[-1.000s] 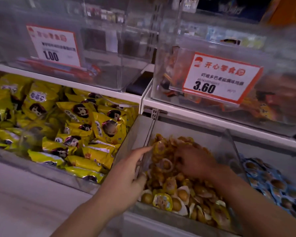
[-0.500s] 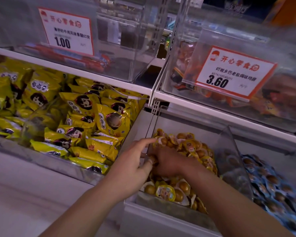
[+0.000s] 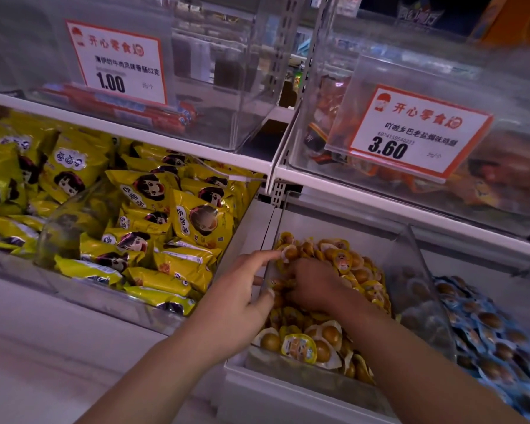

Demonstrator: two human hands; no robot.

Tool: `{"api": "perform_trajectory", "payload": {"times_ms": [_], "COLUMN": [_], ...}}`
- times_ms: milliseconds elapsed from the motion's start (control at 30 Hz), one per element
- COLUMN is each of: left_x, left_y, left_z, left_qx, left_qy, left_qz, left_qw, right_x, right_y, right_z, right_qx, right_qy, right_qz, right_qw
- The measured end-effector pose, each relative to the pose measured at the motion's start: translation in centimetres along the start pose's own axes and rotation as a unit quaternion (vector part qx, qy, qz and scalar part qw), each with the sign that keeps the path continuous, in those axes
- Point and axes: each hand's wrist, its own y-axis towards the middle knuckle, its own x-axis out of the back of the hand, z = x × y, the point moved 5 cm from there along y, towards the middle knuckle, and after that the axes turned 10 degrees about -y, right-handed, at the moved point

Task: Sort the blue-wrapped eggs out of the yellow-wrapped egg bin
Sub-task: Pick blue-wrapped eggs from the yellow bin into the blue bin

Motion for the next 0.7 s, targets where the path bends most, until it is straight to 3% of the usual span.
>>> {"api": "perform_trajectory", "payload": {"times_ms": [167,300,400,467,533,600,700], "left_x": [-0.1,-0.2,-1.8,-4.5,-8.3,-11.9,-16.0], "left_y": [0.3,0.1,-0.9,-1.8,-2.1,-1.4,1.3], "left_z": [0.0,-1.2,-4.4,-6.3,-6.2,-4.7,-2.4], "left_qx": [-0.012,-0.059,-0.161,-0.218,-0.181,-0.076,0.033], "left_qy": [0.009,0.098,0.196,0.199,0.207,0.252,0.313], "left_qz": [0.0,-0.068,-0.106,-0.023,0.127,0.249,0.334], "left_qw": [1.0,0.991,0.961,0.955,0.953,0.932,0.889], "right_x": [3.5,7.5,8.7,8.7,7.4,4.8,1.6], "right_y": [-0.8,-5.6,-12.9,-17.7,-20.9,-22.0,-21.4], "right_z": [-2.9,-6.1,-7.4,-9.6,-13.0,-16.2,-17.4], "right_qx": [-0.079,-0.128,-0.116,-0.151,-0.226,-0.305,-0.335], "right_qy": [0.238,0.279,0.244,0.212,0.196,0.177,0.281], "right_qz": [-0.078,-0.185,-0.274,-0.349,-0.389,-0.351,-0.268], "right_qw": [0.965,0.934,0.923,0.9,0.871,0.868,0.858]}}
